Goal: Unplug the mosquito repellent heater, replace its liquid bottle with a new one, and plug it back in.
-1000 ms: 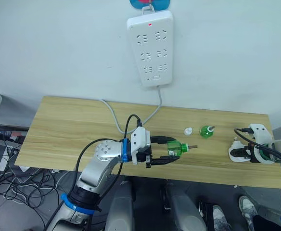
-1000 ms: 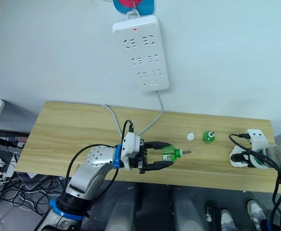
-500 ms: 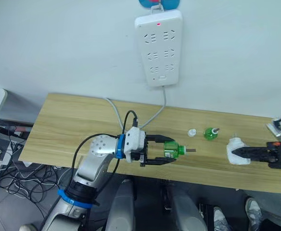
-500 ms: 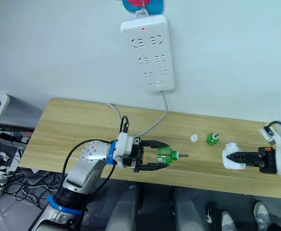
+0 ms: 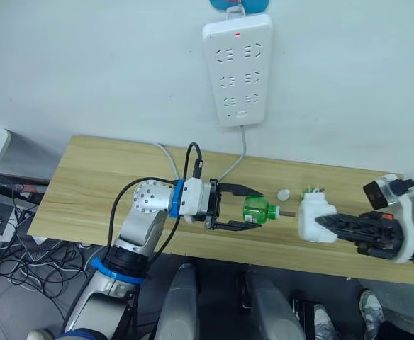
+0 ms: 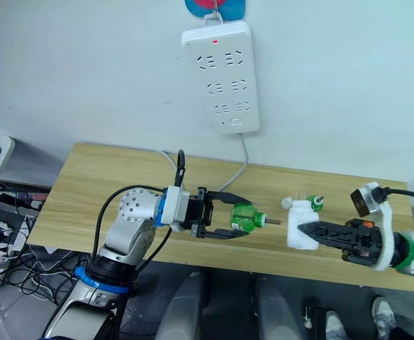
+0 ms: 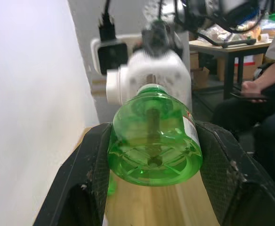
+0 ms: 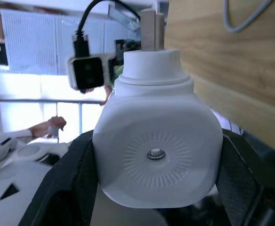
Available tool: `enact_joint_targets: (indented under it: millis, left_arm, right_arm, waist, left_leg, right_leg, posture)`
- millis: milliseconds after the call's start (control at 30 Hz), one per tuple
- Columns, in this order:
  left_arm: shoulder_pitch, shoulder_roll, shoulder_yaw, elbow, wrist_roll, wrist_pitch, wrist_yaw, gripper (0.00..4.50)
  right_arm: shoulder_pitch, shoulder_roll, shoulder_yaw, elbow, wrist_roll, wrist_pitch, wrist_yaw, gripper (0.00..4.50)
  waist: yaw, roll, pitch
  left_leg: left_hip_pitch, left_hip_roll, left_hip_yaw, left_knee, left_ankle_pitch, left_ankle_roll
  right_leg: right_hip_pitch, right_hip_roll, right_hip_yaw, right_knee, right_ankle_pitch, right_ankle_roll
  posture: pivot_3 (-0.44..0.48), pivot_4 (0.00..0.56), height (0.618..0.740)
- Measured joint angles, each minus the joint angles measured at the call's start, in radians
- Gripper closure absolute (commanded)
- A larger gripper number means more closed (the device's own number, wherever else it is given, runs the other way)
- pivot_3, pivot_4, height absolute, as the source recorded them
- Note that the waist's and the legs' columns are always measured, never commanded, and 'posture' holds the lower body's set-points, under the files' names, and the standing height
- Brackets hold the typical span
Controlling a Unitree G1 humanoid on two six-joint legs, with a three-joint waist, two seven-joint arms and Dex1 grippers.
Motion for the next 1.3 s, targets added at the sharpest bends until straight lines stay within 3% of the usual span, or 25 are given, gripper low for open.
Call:
enact_joint_targets:
  millis: [200, 600, 1300]
  left_arm:
    - [0.005, 0.005, 0.001, 0.006, 0.001, -0.003, -0.005, 2.18]
    - [-0.007, 0.004, -0.001, 0.038, 0.001, -0.021, -0.033, 2.18]
    - [-0.012, -0.027, -0.024, 0.053, 0.046, -0.038, -0.017, 2.18]
  right_arm:
    - [0.027, 0.049, -0.014, -0.05, 0.002, -0.05, -0.042, 1.53]
    - [0.014, 0.008, -0.032, 0.004, 0.003, 0.007, 0.039, 1.53]
    - [-0.02, 0.051, 0.005, -0.026, 0.003, -0.02, 0.013, 1.53]
  waist:
    - [-0.002, 0.0, 0.0]
    - [-0.002, 0.0, 0.0]
    - [-0.003, 0.0, 0.0]
  left_leg:
    - [0.0, 0.001, 0.0, 0.0, 0.0, 0.0]
    - [0.0, 0.001, 0.0, 0.0, 0.0, 0.0]
    - [0.0, 0.0, 0.0, 0.0, 0.0, 0.001]
  right_leg:
    - [0.0, 0.0, 0.0, 0.0, 0.0, -0.001]
    - [0.0, 0.0, 0.0, 0.001, 0.001, -0.001]
    - [0.0, 0.0, 0.0, 0.001, 0.001, -0.001]
  posture:
    - [0.04, 0.378, 0.74]
    - [0.042, 0.388, 0.74]
    - [0.04, 0.399, 0.74]
